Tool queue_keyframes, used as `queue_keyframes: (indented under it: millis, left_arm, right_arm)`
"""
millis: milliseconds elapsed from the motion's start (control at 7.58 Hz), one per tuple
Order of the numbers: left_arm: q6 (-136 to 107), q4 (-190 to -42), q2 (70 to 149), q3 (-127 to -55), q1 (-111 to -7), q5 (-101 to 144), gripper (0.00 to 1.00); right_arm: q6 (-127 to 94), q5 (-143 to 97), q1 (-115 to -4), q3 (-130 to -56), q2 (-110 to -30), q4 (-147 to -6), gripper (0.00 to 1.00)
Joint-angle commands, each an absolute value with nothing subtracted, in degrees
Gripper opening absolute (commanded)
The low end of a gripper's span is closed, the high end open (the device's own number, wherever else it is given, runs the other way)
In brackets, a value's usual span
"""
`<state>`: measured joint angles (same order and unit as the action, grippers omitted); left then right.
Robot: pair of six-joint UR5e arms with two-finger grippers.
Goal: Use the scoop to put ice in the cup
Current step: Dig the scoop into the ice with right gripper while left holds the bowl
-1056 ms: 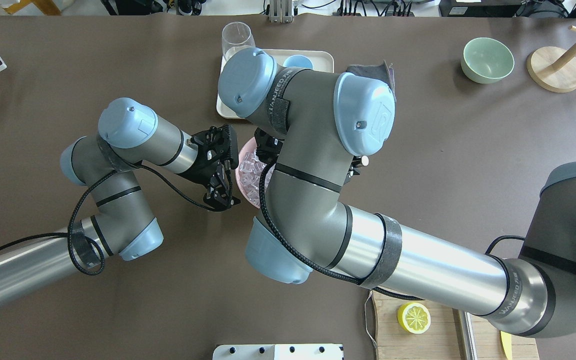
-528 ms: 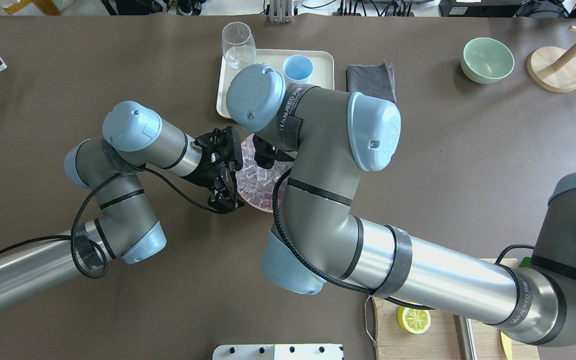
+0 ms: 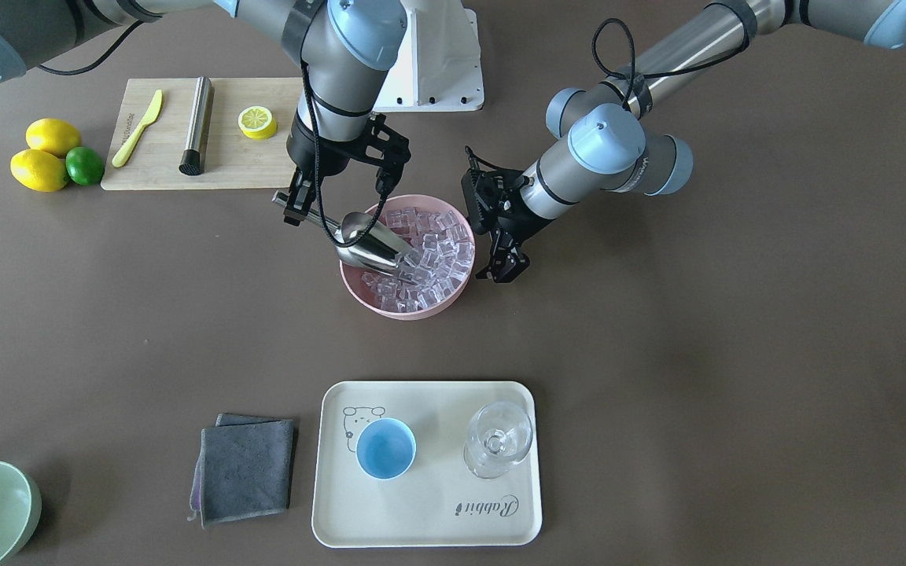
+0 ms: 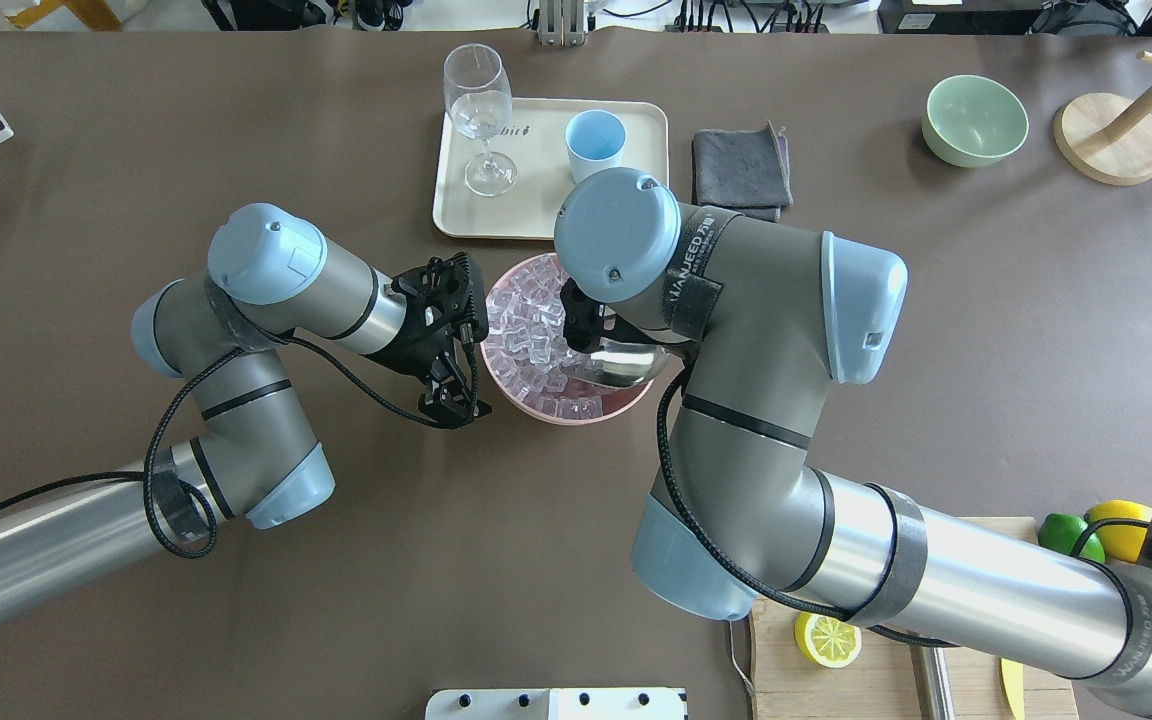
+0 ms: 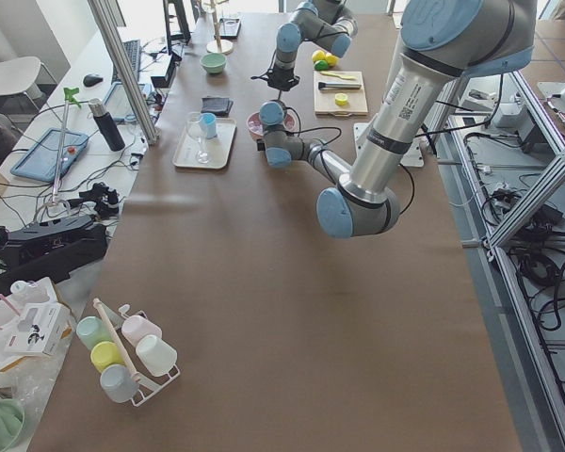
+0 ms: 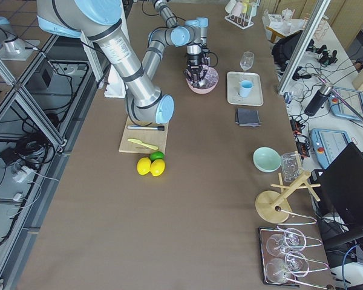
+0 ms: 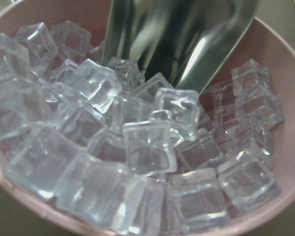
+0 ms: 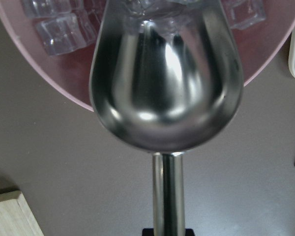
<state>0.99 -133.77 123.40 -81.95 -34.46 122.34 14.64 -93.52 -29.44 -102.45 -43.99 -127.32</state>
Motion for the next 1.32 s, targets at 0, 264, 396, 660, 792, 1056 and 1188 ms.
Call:
queue_keyframes:
  millis: [0, 264, 396, 660, 792, 1056, 1188]
  left_arm:
    - [1.0, -133.8, 123.4, -81.9, -34.5, 122.3, 0.99]
    - [1.1, -133.8, 123.3, -81.9, -34.5, 122.3, 0.99]
    - [1.1, -133.8, 123.2, -81.9, -34.5, 122.3, 0.99]
    - [1.1, -133.8, 123.1, -82.0, -34.5, 122.3, 0.99]
    - [1.1, -133.8, 123.1, -82.0, -34.5, 122.3, 0.99]
    - [1.1, -133.8, 123.1, -82.0, -34.5, 122.3, 0.99]
    - [1.1, -133.8, 123.3, -82.0, -34.5, 122.3, 0.99]
  right_arm:
    - [14.2, -93.2, -29.4, -102.8, -47.4, -121.3, 0.00]
    - [13.3, -93.3, -29.4, -102.7, -50.9, -114.5, 0.00]
    - [13.3, -93.3, -29.4, -103.6, -51.7, -113.4, 0.00]
    - [11.4, -93.4, -29.5, -105.6, -54.7, -108.1, 0.00]
    - [9.3, -93.7, -29.5, -106.9, -56.8, -104.6, 0.00]
    - [8.3, -94.0, -29.6, -107.0, -57.8, -101.4, 0.00]
    - [8.6, -95.3, -30.2, -107.0, -58.1, -101.0, 0.00]
